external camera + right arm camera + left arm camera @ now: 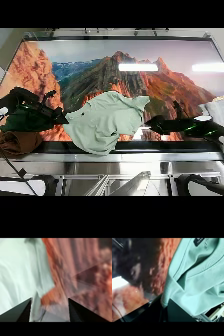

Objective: Fold the shirts.

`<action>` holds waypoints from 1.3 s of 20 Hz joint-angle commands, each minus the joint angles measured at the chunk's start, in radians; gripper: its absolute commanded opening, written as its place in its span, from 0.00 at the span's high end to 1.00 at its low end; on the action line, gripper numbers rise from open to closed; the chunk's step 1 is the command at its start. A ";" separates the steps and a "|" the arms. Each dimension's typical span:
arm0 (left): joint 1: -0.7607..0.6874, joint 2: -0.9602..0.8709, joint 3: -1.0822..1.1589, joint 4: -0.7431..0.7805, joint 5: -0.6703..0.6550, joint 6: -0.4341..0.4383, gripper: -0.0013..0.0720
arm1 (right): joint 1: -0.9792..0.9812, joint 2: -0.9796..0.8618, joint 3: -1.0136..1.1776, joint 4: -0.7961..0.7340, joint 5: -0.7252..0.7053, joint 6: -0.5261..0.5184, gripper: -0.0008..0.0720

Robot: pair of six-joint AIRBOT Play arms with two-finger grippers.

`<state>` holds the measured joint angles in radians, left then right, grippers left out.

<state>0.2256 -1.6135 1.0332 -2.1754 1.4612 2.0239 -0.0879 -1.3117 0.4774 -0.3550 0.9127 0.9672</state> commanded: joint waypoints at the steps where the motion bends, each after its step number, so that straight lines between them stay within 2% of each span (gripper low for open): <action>1: -0.017 0.002 -0.008 0.002 -0.004 0.010 0.96 | 0.124 -0.016 0.031 0.084 -0.207 0.056 0.28; 3: -0.026 0.002 -0.008 0.002 -0.004 0.011 0.96 | 0.142 -0.067 0.064 0.084 -0.201 0.081 0.28; 5: -0.026 0.002 -0.008 0.001 -0.005 0.011 0.96 | 0.158 -0.123 0.094 0.091 -0.150 0.080 0.33; 7: -0.026 0.002 -0.008 -0.002 -0.003 0.011 0.96 | 0.172 -0.142 0.111 0.114 -0.076 0.026 0.91; 8: -0.023 0.003 -0.008 -0.027 0.006 0.019 0.96 | 0.171 -0.134 0.116 0.135 -0.034 0.005 0.96; 9: -0.017 0.011 -0.006 -0.096 0.029 0.056 0.96 | 0.167 -0.112 0.124 0.161 0.014 -0.027 0.97; 11: 0.012 0.081 -0.002 -0.380 0.115 0.169 0.96 | 0.137 -0.007 0.158 0.219 0.122 -0.066 0.97; 12: 0.028 0.138 0.026 -0.528 0.202 0.217 0.96 | 0.108 0.073 0.189 0.250 0.191 -0.068 0.97; 14: 0.058 0.293 0.127 -0.759 0.355 0.249 0.96 | 0.027 0.291 0.286 0.324 0.332 -0.089 0.96; 15: 0.084 0.395 0.199 -0.823 0.365 0.261 0.96 | -0.027 0.418 0.350 0.360 0.375 -0.090 0.97; 16: 0.111 0.499 0.281 -0.823 0.340 0.268 0.96 | -0.082 0.534 0.419 0.371 0.375 -0.089 0.97; 18: 0.175 0.696 0.456 -0.822 0.205 0.272 0.96 | -0.209 0.715 0.577 0.342 0.313 -0.076 0.97; 20: 0.285 0.843 0.591 -0.809 0.018 0.280 0.96 | -0.327 0.787 0.719 0.216 0.230 -0.014 0.97; 21: 0.346 0.887 0.624 -0.802 -0.046 0.278 0.96 | -0.364 0.777 0.764 0.183 0.229 0.003 0.97; 23: 0.411 0.904 0.618 -0.805 0.002 0.229 0.95 | -0.360 0.696 0.786 0.236 0.233 -0.031 0.97; 26: 0.304 0.895 0.380 -0.800 0.001 0.216 0.95 | -0.192 0.468 0.786 0.257 0.223 -0.140 0.97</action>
<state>0.5587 -0.7513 1.5333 -2.9677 1.5002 2.2601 -0.3588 -0.7101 1.2282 -0.1070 1.1568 0.9035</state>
